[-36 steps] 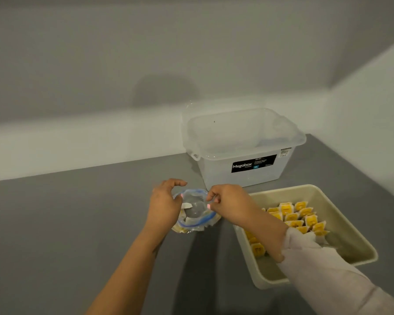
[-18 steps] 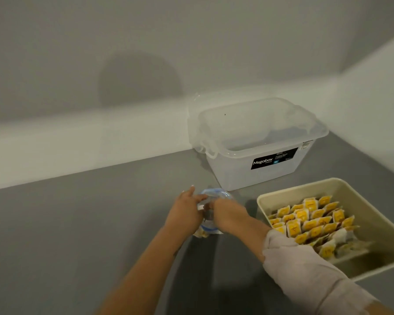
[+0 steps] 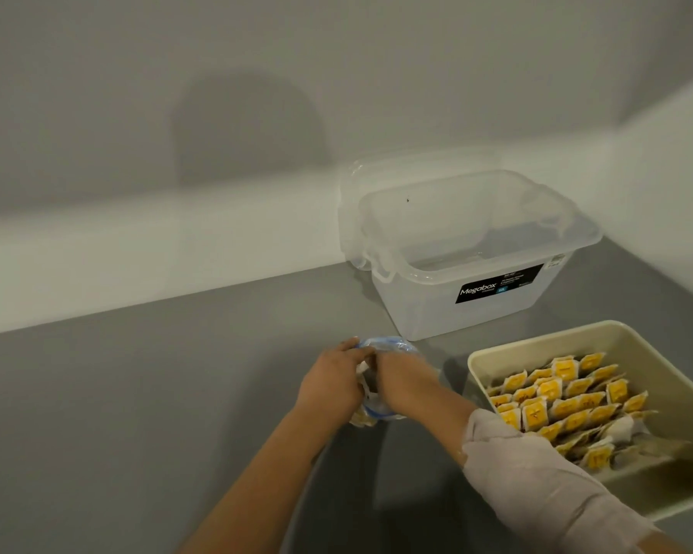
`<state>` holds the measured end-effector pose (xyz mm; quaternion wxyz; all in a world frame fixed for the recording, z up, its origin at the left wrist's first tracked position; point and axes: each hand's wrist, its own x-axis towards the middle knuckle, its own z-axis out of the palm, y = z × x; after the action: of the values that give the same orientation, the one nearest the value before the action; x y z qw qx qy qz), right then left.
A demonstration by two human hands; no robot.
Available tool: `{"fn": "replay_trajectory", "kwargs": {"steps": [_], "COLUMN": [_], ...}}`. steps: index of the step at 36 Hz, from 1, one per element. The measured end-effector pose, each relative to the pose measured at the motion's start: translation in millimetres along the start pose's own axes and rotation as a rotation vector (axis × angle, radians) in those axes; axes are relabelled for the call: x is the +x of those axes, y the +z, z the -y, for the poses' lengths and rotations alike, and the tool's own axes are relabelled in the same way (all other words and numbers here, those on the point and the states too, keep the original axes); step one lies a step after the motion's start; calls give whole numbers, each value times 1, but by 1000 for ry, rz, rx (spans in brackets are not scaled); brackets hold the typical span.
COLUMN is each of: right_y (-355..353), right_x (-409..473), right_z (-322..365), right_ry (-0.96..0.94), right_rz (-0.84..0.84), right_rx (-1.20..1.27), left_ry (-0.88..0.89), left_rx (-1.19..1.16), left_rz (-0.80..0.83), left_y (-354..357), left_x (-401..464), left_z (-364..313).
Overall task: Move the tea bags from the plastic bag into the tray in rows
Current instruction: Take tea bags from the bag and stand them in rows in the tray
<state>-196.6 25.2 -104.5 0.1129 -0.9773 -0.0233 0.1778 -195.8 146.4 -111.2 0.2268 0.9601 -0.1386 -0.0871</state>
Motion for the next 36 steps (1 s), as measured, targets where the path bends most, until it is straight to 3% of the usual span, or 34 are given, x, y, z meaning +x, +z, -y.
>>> {"fn": "replay_trajectory", "kwargs": {"steps": [5, 10, 16, 24, 28, 32, 34, 36], "right_y": [-7, -28, -52, -49, -38, -24, -20, -18], "right_x": [-2, -26, -37, -32, -26, -19, -12, 4], "right_z": [-7, -23, -26, -16, -14, -15, -9, 0], "right_ry": [59, -58, -205, -222, -175, 1, 26, 111], "right_rz": [-9, -249, -387, -336, -327, -302, -184, 2], "right_rx": [43, 117, 329, 681, 792, 538, 309, 237], "left_ry": [-5, -27, -1, -102, -167, -246, -274, -285], "left_rx": [-22, -64, -383, -993, -1072, -1090, -1075, -1042], "left_rz": [-12, -54, -271, -31, -98, -181, -202, -211], "left_y": [-5, -6, -20, -31, -29, -27, -24, -21], "left_x": [0, 4, 6, 0, -2, -2, -2, -3], "left_z": [0, 0, -10, -11, -3, 7, 12, 14]}}
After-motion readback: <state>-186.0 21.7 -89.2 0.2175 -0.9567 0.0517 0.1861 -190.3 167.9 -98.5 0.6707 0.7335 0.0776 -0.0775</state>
